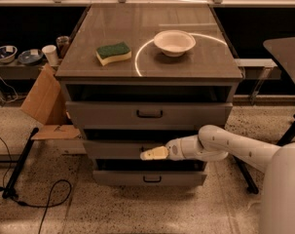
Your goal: Close middle drawer
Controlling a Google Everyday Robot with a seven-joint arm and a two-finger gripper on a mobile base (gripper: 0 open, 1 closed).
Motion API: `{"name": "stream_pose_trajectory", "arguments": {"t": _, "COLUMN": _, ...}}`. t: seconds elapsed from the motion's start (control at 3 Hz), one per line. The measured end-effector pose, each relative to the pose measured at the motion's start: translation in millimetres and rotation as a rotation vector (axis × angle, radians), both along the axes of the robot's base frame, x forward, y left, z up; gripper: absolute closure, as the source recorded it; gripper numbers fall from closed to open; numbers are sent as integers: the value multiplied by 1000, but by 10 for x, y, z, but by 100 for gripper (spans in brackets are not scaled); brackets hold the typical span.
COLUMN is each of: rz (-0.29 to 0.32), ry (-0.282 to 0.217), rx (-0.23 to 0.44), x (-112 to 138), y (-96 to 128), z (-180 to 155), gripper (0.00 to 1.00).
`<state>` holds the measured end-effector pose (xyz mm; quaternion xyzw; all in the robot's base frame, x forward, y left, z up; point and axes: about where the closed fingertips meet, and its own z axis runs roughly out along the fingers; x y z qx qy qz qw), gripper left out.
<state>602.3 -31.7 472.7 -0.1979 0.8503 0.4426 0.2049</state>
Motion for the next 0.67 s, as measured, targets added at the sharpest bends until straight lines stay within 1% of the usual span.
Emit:
{"name": "stream_pose_trajectory", "arguments": {"t": 0.33, "rz": -25, "ry": 42, "rx": 26, "x": -207, "y": -279, "z": -108, "gripper": 0}}
{"name": "stream_pose_trajectory", "arguments": {"t": 0.67, "rz": -26, "ry": 42, "rx": 26, "x": -208, "y": -283, "z": -109, "gripper": 0}}
